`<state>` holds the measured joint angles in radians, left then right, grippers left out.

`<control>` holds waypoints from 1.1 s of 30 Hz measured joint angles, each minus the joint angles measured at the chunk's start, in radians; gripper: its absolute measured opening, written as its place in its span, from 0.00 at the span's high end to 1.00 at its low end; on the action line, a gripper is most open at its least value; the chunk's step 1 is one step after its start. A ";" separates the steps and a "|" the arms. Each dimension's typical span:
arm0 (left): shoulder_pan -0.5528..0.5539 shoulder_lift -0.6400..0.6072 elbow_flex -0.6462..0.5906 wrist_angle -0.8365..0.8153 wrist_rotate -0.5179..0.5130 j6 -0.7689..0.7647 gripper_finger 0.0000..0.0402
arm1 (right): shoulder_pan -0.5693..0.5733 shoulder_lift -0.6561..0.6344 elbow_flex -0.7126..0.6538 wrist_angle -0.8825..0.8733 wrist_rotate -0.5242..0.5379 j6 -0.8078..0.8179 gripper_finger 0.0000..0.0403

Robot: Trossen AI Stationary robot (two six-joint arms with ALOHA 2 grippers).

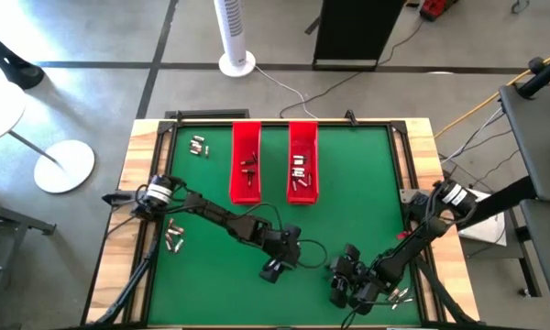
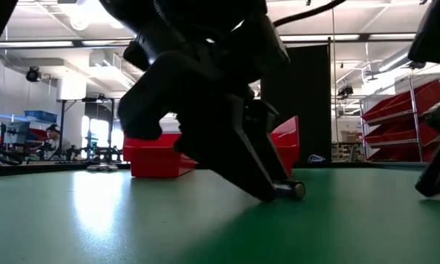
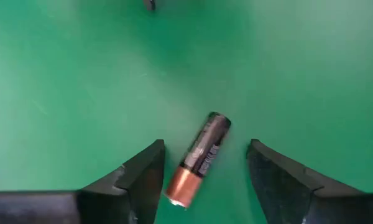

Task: Sort batteries
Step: Put the black battery into the left red bin

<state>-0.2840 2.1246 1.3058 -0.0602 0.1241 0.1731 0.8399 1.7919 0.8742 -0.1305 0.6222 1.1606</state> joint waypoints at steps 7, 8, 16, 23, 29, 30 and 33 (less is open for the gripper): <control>-0.008 0.023 -0.097 0.146 0.020 -0.092 0.66 | -0.001 0.024 0.000 0.009 0.018 0.000 0.65; -0.008 0.024 -0.115 0.181 0.023 -0.104 0.69 | -0.001 0.022 0.000 0.008 0.023 -0.001 0.65; -0.009 0.024 -0.237 0.377 -0.002 -0.182 0.92 | -0.002 -0.050 0.004 0.009 0.060 -0.074 0.72; -0.010 -0.021 -0.251 0.384 -0.002 -0.259 0.92 | -0.009 -0.107 0.004 0.001 0.086 -0.132 0.78; -0.018 -0.246 -0.296 0.287 0.005 -0.227 0.92 | -0.009 -0.155 0.004 -0.007 0.083 -0.126 0.83; -0.014 -0.306 -0.306 0.273 -0.006 -0.223 0.92 | -0.009 -0.160 0.004 -0.007 0.086 -0.127 0.84; 0.007 -0.466 -0.341 0.184 -0.078 -0.219 0.92 | -0.014 -0.169 0.004 -0.018 0.095 -0.142 0.86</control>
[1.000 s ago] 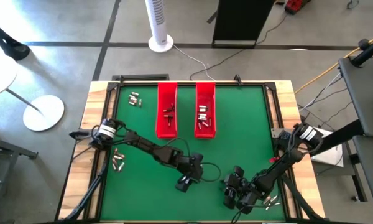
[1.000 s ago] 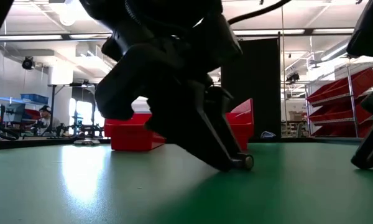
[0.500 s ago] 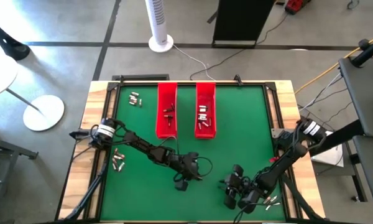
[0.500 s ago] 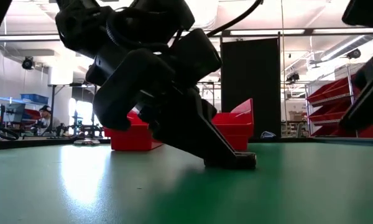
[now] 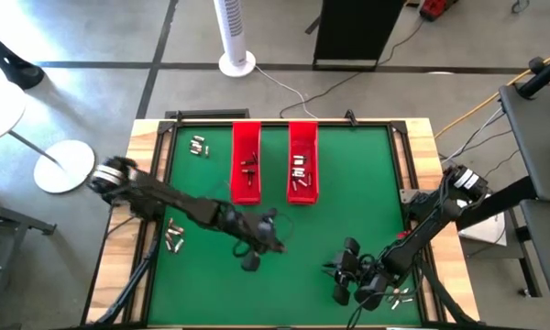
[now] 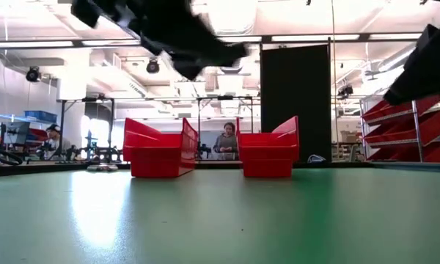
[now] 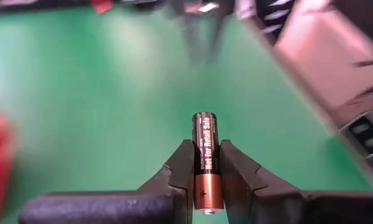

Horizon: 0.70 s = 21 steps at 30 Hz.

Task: Sort batteries
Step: Put the black battery into the left red bin

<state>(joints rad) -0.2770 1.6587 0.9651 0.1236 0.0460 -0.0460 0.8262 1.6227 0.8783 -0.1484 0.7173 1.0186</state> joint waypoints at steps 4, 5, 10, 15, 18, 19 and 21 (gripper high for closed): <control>0.029 -0.182 -0.016 -0.189 -0.136 0.010 0.92 | -0.019 0.000 0.000 -0.016 0.026 -0.022 0.87; 0.041 -0.224 -0.014 -0.243 -0.171 0.018 0.92 | -0.027 0.000 0.000 -0.014 0.028 -0.031 0.88; 0.154 -0.354 -0.018 -0.494 -0.242 0.018 0.92 | -0.075 0.000 0.000 -0.022 0.025 -0.052 0.88; 0.329 -0.396 -0.013 -0.663 -0.228 -0.010 0.92 | -0.100 -0.006 0.000 -0.032 0.011 -0.073 0.88; 0.420 -0.366 -0.016 -0.707 -0.222 -0.020 0.92 | -0.104 -0.016 0.000 -0.034 0.013 -0.107 0.88; 0.437 -0.356 -0.014 -0.701 -0.222 -0.015 0.92 | -0.106 -0.019 0.000 -0.034 0.012 -0.115 0.88; 0.458 -0.325 -0.008 -0.697 -0.209 0.010 0.92 | -0.107 -0.028 0.000 -0.040 0.013 -0.123 0.88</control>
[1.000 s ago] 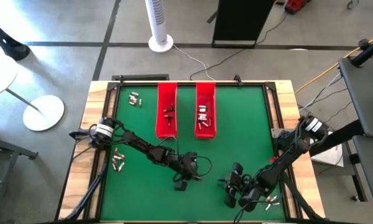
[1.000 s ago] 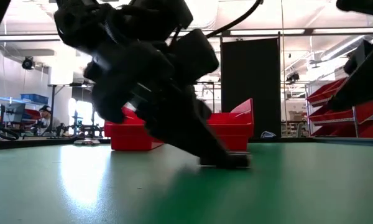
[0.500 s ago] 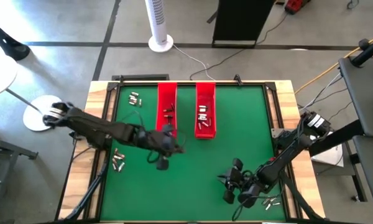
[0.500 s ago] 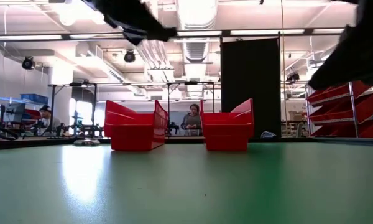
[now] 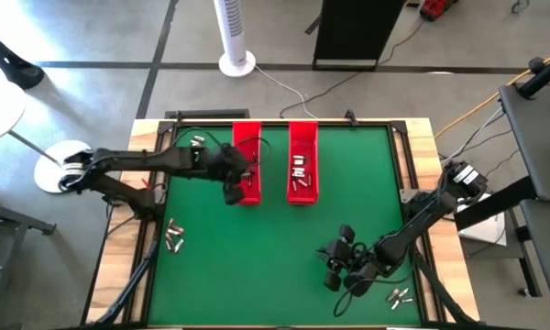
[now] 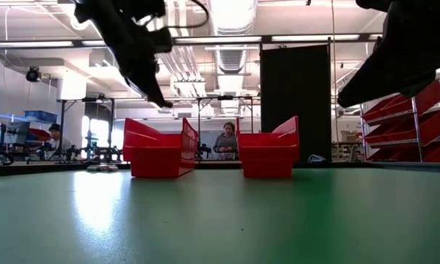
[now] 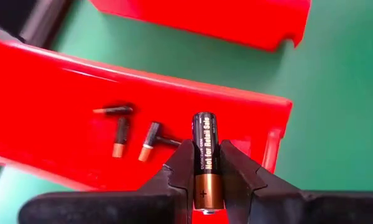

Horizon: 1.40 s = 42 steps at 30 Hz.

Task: Sort batteries
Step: Put the black battery into the left red bin

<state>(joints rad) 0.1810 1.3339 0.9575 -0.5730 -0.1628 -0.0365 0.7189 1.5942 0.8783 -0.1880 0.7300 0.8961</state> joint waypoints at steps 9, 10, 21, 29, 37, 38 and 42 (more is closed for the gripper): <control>0.102 0.154 0.091 -0.066 0.037 0.107 0.92 | 0.000 -0.029 0.000 -0.023 -0.005 -0.002 0.88; 0.113 0.171 0.097 -0.069 0.053 0.113 0.92 | 0.000 -0.031 0.000 -0.023 -0.005 0.005 0.88; 0.205 0.307 0.133 -0.057 0.076 0.173 0.92 | 0.003 -0.033 0.000 -0.025 -0.035 0.046 0.87; 0.244 0.389 0.135 0.015 0.077 0.222 0.92 | 0.003 -0.033 0.000 -0.024 -0.034 0.047 0.89; 0.259 0.467 0.144 0.057 0.065 0.234 0.92 | 0.003 -0.033 0.000 -0.023 -0.050 0.064 0.88; 0.258 0.474 0.144 0.062 0.053 0.235 0.90 | 0.003 -0.033 0.000 -0.022 -0.051 0.065 0.88; 0.258 0.486 0.144 0.066 0.011 0.239 0.78 | 0.003 -0.033 0.000 -0.015 -0.057 0.071 0.86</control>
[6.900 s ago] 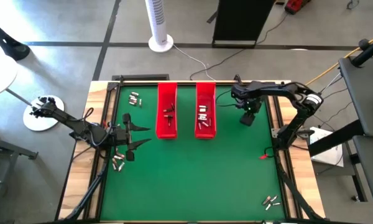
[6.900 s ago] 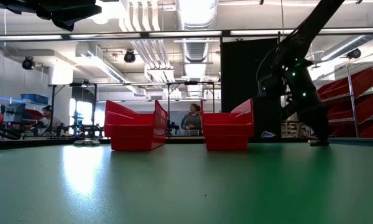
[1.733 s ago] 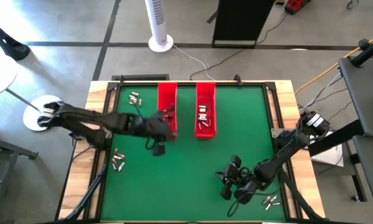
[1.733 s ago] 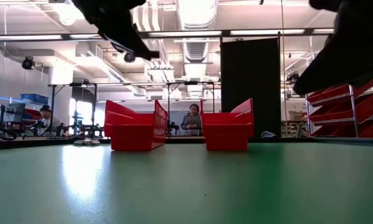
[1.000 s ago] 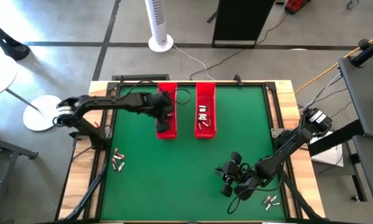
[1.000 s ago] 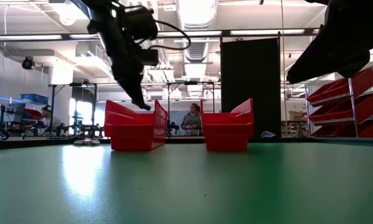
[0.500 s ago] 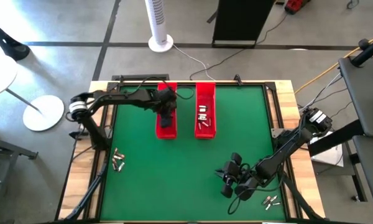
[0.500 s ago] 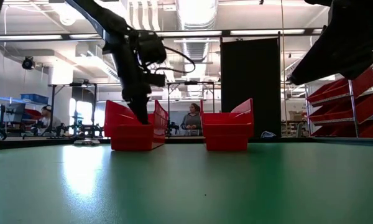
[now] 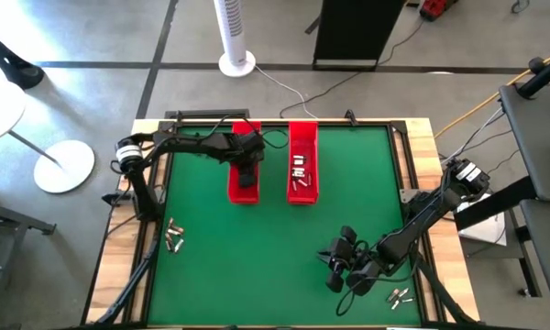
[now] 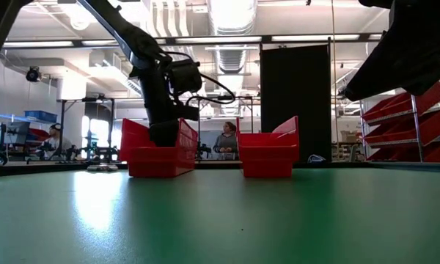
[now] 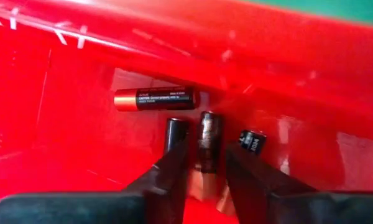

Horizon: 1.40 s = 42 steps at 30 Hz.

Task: Sort batteries
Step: Put the black battery into the left red bin

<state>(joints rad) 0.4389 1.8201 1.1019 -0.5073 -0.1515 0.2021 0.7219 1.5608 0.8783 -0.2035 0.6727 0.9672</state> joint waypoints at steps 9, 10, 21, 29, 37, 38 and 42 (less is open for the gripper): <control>0.001 -0.007 -0.002 -0.002 0.002 0.015 0.72 | 0.000 0.000 0.009 -0.006 -0.001 -0.026 0.78; 0.001 -0.013 -0.003 -0.005 0.005 0.013 0.72 | 0.000 0.000 0.017 -0.007 -0.001 -0.045 0.77; -0.034 -0.260 -0.004 -0.047 0.116 -0.074 0.72 | -0.020 -0.004 0.215 -0.335 0.009 -0.128 0.62; -0.197 -0.561 -0.083 -0.016 0.197 -0.225 0.72 | -0.047 -0.002 0.247 -0.330 0.010 -0.269 0.55; -0.556 -0.851 -0.276 0.043 0.125 -0.501 0.72 | -0.115 -0.001 0.208 -0.156 0.011 -0.426 0.54; -0.611 -0.875 -0.305 0.058 0.100 -0.551 0.72 | -0.120 -0.001 0.207 -0.142 0.011 -0.432 0.54; -0.845 -0.925 -0.428 0.222 0.008 -0.728 0.72 | -0.122 -0.001 0.206 -0.094 0.010 -0.468 0.53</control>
<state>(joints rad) -0.4061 0.8949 0.6741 -0.2851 -0.1436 -0.5259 0.5997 1.5600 1.0847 -0.2978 0.6827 0.4997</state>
